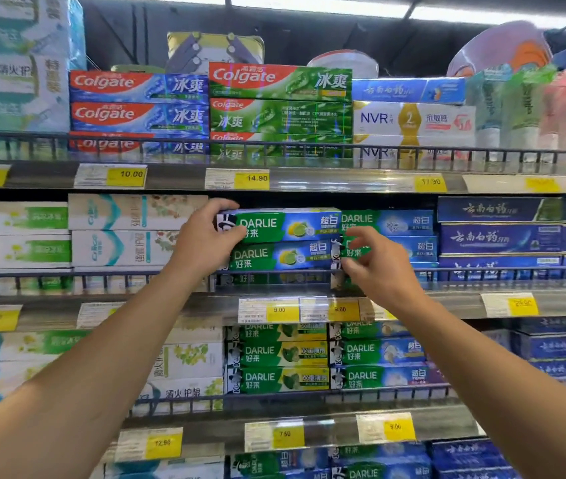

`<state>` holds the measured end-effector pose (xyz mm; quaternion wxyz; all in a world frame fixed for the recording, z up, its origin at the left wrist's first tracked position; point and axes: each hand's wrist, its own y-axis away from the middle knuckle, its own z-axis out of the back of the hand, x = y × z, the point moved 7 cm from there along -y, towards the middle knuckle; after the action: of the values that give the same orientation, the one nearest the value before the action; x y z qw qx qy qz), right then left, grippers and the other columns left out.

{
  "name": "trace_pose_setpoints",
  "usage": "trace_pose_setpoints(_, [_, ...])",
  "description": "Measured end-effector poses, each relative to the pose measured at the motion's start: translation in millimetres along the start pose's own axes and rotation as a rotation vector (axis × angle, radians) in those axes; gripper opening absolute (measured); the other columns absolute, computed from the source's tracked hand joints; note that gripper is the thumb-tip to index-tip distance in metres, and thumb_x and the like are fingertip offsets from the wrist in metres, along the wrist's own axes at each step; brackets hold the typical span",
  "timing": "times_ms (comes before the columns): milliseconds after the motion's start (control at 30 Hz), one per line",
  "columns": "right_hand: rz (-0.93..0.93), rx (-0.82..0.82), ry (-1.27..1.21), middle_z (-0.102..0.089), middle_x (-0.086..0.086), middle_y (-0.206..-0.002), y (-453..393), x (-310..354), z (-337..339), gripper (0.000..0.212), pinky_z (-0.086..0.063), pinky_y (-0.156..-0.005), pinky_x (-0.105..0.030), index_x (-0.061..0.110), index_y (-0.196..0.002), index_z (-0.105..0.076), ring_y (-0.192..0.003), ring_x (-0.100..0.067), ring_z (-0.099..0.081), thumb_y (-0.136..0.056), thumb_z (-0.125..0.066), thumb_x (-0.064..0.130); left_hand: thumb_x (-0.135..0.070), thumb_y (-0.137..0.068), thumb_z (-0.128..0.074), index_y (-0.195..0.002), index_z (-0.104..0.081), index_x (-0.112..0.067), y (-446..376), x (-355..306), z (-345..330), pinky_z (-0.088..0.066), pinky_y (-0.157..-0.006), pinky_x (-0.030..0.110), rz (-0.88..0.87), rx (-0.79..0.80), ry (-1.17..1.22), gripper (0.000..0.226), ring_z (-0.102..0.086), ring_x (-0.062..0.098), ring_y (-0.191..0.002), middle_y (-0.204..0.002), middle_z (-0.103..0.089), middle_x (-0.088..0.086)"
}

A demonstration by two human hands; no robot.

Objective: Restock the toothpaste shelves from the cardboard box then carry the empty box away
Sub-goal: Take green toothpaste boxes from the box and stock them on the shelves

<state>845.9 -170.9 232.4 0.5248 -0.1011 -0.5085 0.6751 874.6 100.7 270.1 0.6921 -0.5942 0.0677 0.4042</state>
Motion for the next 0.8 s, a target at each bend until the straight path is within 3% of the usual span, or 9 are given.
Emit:
trace_pose_setpoints(133, [0.014,0.019,-0.074,-0.058,0.014,-0.107,1,7,-9,0.056,-0.056,-0.074,-0.035,0.026,-0.143,-0.038,-0.076,-0.008,-0.067,-0.093,-0.061,0.022,-0.021,-0.093,-0.059,-0.133,-0.054,-0.02,-5,-4,-10,-0.039,-0.086,0.028,-0.06,-0.033,-0.223,0.04,-0.054,0.025,-0.113,-0.131,-0.055,0.008])
trace_pose_setpoints(267, [0.014,-0.009,-0.12,-0.062,0.014,-0.109,0,5,-10,0.053,-0.057,-0.075,-0.037,0.025,-0.143,-0.039,-0.072,-0.009,-0.068,-0.094,-0.059,0.022,-0.022,-0.091,-0.056,-0.135,-0.054,-0.016,-14,-9,-21,-0.04,-0.098,0.038,-0.122,0.001,-0.563,0.044,-0.046,0.032,-0.122,-0.136,-0.049,0.012])
trace_pose_setpoints(333, [0.025,-0.007,-0.112,-0.063,0.012,-0.115,-1,5,-9,0.052,-0.057,-0.075,-0.037,0.027,-0.143,-0.041,-0.073,-0.009,-0.068,-0.094,-0.059,0.022,-0.024,-0.086,-0.06,-0.139,-0.05,-0.017,-14,-15,-31,-0.042,-0.096,0.041,-0.16,0.057,-0.641,0.054,-0.047,0.034,-0.12,-0.134,-0.051,0.013])
trace_pose_setpoints(400, [0.043,-0.001,-0.103,-0.062,0.011,-0.116,-1,4,-7,0.051,-0.057,-0.075,-0.036,0.027,-0.142,-0.043,-0.076,-0.009,-0.067,-0.093,-0.059,0.02,-0.038,-0.079,-0.067,-0.143,-0.041,-0.022,-12,-25,-45,-0.038,-0.1,0.043,-0.23,0.114,-0.705,0.071,-0.048,0.033,-0.12,-0.133,-0.052,0.01])
trace_pose_setpoints(500, [0.061,-0.015,-0.049,-0.062,0.008,-0.118,-1,-1,-1,0.047,-0.053,-0.079,-0.033,0.026,-0.138,-0.049,-0.086,-0.011,-0.065,-0.092,-0.06,0.018,-0.062,-0.072,-0.068,-0.149,-0.024,-0.031,-8,-35,-67,-0.019,-0.113,0.055,-0.302,0.17,-0.807,0.094,-0.039,0.03,-0.13,-0.142,-0.043,0.003])
trace_pose_setpoints(567, [0.086,-0.038,0.053,-0.061,0.004,-0.125,-4,-6,5,0.045,-0.05,-0.091,-0.035,0.024,-0.135,-0.052,-0.103,-0.016,-0.06,-0.092,-0.06,0.019,-0.067,-0.07,-0.066,-0.15,-0.019,-0.033,-8,-36,-77,-0.014,-0.114,0.058,-0.334,0.181,-0.842,0.098,-0.037,0.029,-0.131,-0.143,-0.041,0.001])
trace_pose_setpoints(667, [0.178,-0.065,0.266,-0.054,-0.001,-0.135,-11,-9,13,0.048,-0.038,-0.105,-0.039,0.021,-0.138,-0.049,-0.127,-0.024,-0.043,-0.092,-0.062,0.023,-0.069,-0.069,-0.067,-0.147,-0.022,-0.035,-11,-35,-83,-0.016,-0.113,0.057,-0.344,0.186,-0.865,0.096,-0.039,0.029,-0.13,-0.142,-0.043,0.0])
trace_pose_setpoints(800, [0.226,-0.095,0.475,-0.04,-0.005,-0.148,-26,-10,21,0.067,-0.022,-0.115,-0.04,0.017,-0.147,-0.036,-0.137,-0.029,-0.029,-0.089,-0.063,0.036,-0.07,-0.068,-0.069,-0.142,-0.029,-0.035,-15,-32,-80,-0.021,-0.112,0.057,-0.306,0.186,-0.861,0.091,-0.043,0.031,-0.126,-0.137,-0.047,0.001])
